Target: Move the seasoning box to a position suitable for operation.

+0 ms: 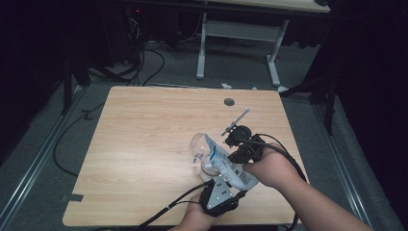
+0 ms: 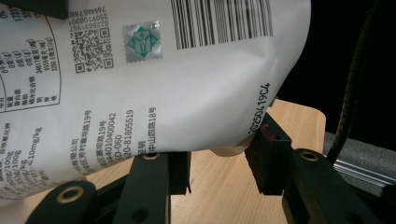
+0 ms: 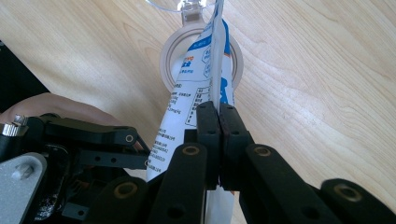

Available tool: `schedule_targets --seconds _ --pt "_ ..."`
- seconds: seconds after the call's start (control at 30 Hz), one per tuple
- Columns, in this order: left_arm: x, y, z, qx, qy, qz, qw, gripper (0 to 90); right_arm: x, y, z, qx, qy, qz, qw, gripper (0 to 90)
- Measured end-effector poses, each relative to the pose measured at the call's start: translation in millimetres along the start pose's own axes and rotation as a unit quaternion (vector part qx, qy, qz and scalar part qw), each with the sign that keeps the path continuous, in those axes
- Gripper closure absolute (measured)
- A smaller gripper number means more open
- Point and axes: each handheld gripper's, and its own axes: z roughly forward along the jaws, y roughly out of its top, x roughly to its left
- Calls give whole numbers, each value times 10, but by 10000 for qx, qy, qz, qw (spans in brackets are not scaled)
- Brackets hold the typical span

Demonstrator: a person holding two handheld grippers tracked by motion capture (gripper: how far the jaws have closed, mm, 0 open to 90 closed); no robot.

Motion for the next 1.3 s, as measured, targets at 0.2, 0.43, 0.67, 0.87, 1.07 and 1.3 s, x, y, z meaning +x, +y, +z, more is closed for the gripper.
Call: schedule_targets --seconds 0.2,0.43,0.67,0.87,1.07,1.3 --pt "-5 13 2 -24 -5 -10 10000 636 -4 -3 -10 -13 -2 -23 10000 893" --pt "6 26 0 -17 5 1 10000 636 -2 10 -17 -10 -24 -41 10000 893" --pt "6 34 -4 -30 7 5 10000 636 -1 19 -20 -14 -17 -44 10000 894" --pt "9 38 -8 -40 12 12 10000 636 8 28 -28 7 -22 -21 10000 893" --pt "9 33 -9 -44 15 11 10000 636 7 29 -23 1 -16 -52 10000 893" --pt "7 30 -10 -62 16 -7 10000 636 3 34 -16 -12 -4 -116 9999 892"
